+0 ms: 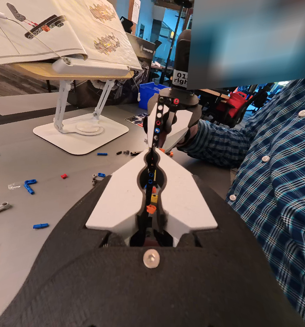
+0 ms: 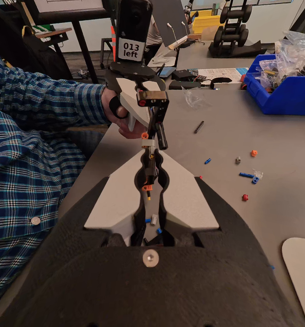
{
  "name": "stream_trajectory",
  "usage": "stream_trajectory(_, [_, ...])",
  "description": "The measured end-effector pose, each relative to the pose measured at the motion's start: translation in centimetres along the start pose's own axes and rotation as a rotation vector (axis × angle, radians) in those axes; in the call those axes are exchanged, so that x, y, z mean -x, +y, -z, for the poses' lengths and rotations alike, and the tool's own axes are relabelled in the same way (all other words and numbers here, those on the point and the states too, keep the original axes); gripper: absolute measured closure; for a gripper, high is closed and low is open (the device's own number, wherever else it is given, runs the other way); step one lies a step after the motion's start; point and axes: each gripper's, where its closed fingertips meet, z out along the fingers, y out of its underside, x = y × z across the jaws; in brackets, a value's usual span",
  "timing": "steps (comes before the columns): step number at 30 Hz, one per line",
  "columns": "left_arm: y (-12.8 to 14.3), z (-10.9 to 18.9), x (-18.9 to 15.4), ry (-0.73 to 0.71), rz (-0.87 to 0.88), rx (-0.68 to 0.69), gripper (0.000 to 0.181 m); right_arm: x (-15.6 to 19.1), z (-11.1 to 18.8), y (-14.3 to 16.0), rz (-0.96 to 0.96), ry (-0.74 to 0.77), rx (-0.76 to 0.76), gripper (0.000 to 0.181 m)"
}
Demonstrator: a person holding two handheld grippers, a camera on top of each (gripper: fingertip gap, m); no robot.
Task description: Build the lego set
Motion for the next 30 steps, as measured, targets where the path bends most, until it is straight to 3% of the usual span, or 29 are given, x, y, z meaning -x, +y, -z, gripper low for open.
stream_trajectory(17, [-0.17, 0.36, -0.16, 0.047, 0.051, -0.042, 0.181, 0.35, -0.07, -0.48, -0.014, -0.026, -0.031, 0.177])
stream_trajectory(19, [-0.21, 0.54, 0.25, 0.013, 0.055, -0.062, 0.170, 0.35, -0.13, -0.47, -0.018, -0.026, -0.028, 0.177])
stream_trajectory(23, [0.04, 0.69, -0.01, 0.024, 0.070, -0.069, 0.166, 0.44, -0.29, -0.40, -0.021, -0.026, -0.018, 0.177])
stream_trajectory(30, [0.21, 0.29, -0.44, 0.054, 0.038, -0.052, 0.175, 0.60, -0.46, -0.46, -0.030, -0.035, -0.020, 0.177])
